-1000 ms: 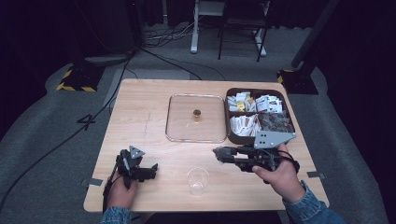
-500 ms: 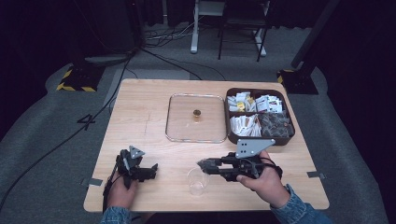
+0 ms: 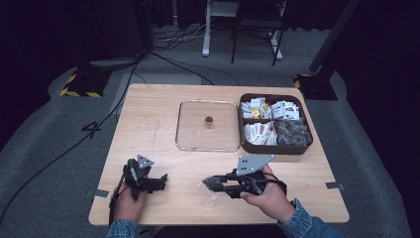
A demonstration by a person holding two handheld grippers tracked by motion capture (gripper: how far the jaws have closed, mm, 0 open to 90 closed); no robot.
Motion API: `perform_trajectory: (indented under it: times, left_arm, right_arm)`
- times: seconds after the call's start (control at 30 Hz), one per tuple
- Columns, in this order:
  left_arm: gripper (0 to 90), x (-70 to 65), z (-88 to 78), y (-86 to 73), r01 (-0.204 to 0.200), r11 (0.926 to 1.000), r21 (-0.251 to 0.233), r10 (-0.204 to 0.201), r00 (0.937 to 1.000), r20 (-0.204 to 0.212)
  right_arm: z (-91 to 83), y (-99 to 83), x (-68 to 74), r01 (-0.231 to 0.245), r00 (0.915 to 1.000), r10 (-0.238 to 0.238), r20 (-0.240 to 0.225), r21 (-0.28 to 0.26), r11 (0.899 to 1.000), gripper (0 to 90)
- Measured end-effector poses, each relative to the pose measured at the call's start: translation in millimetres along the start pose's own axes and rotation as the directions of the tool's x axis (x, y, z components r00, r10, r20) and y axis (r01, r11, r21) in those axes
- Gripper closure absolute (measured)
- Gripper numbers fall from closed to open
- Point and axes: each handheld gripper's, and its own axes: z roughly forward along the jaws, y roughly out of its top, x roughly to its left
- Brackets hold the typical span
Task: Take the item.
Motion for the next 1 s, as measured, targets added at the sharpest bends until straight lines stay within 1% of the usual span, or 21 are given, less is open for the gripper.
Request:
perform_trajectory:
  times: [0.27,0.53,0.73,0.8,0.87,0.9,1.0]
  left_arm:
    - [0.0,0.0,0.0,0.0,0.0,1.0,0.0,0.0,1.0,0.0]
    - [0.0,-0.1,0.1,0.0,0.001,1.0,-0.001,-0.001,1.0,0.0]
    - [0.0,0.0,0.0,0.0,0.0,1.0,0.0,0.0,1.0,0.0]
    - [0.0,-0.1,0.1,0.0,0.001,1.0,-0.001,-0.001,1.0,0.0]
    - [0.0,0.0,0.0,0.0,0.0,1.0,0.0,0.0,1.0,0.0]
    - [0.0,0.0,0.0,0.0,0.0,1.0,0.0,0.0,1.0,0.0]
    - [0.0,0.0,0.0,0.0,0.0,1.0,0.0,0.0,1.0,0.0]
  right_arm:
    - [8.9,-7.2,-0.6,-0.006,1.0,0.006,-0.004,0.028,1.0,72.0]
    - [14.7,-12.5,-2.0,-0.004,1.0,0.003,0.007,0.052,0.999,72.0]
    - [17.1,-14.0,-0.4,0.032,0.9991,-0.034,0.026,0.075,0.997,71.5]
    - [17.5,-14.0,-0.2,0.037,0.9988,-0.039,0.029,0.078,0.996,67.8]
    - [18.4,-14.0,0.5,0.026,0.9993,-0.028,0.026,0.084,0.996,54.9]
    - [18.7,-14.1,0.7,0.02,0.9993,-0.022,0.031,0.08,0.997,50.7]
    - [18.8,-13.9,0.5,0.017,0.9991,-0.019,0.038,0.073,0.997,45.2]
